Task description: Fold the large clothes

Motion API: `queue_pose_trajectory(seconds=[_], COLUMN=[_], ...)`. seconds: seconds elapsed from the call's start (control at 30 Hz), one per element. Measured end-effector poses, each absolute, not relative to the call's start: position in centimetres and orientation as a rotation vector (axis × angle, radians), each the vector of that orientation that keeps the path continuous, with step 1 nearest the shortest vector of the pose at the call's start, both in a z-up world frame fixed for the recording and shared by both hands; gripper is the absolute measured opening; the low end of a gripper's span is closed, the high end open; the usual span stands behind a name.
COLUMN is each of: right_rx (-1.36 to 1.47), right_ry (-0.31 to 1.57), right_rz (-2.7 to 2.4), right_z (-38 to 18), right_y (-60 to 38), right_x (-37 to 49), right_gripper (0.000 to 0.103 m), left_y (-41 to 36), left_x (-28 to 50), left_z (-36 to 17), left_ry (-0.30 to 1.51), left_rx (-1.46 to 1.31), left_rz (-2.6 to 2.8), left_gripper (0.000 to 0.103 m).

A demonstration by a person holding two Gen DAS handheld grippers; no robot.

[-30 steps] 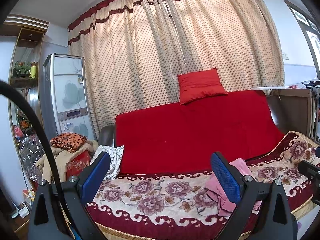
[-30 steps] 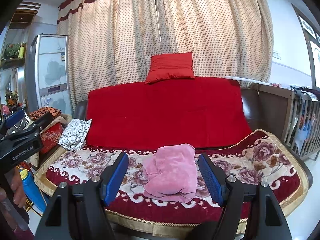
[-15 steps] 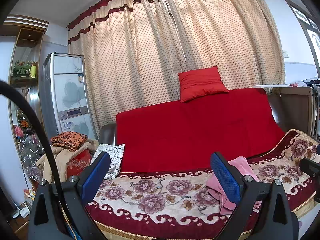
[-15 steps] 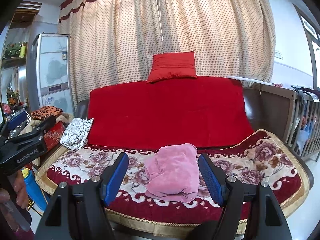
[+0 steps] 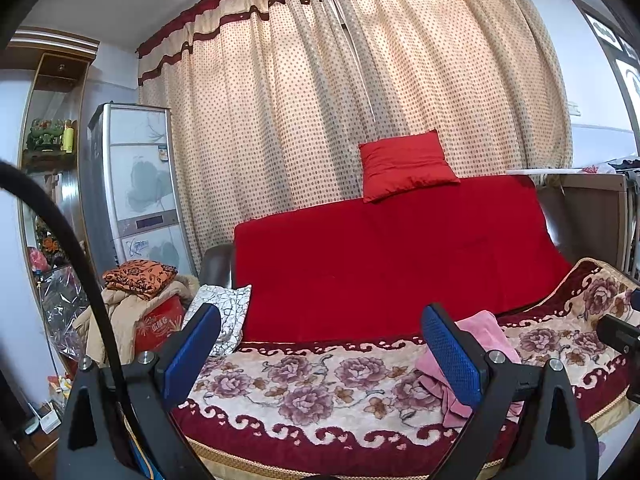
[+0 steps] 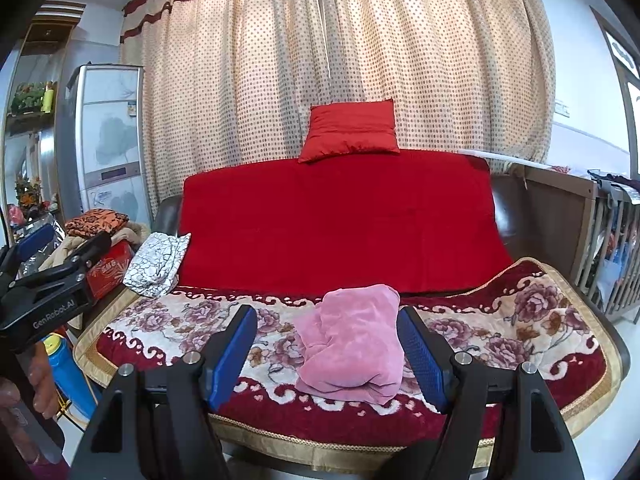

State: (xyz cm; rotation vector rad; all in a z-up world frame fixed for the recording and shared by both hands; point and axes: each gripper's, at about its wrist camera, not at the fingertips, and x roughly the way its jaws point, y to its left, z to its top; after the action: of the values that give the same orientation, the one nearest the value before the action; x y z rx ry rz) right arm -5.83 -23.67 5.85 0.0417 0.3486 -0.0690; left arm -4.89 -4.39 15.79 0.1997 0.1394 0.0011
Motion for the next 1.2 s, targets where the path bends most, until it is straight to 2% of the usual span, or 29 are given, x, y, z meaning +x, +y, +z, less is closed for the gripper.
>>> queue_pose_trajectory(seconds=[1.2], right_rx=[0.044], right_ry=[0.378], right_rz=[-0.105], right_z=[5.2], right_y=[-22.7], right_x=[-4.8], right_gripper=[0.076], left_y=[-2.5], left_x=[-3.9], left_z=[14.7], left_ry=[0.178], left_rx=[0.174], left_rz=[0.013], left_gripper=[0.100])
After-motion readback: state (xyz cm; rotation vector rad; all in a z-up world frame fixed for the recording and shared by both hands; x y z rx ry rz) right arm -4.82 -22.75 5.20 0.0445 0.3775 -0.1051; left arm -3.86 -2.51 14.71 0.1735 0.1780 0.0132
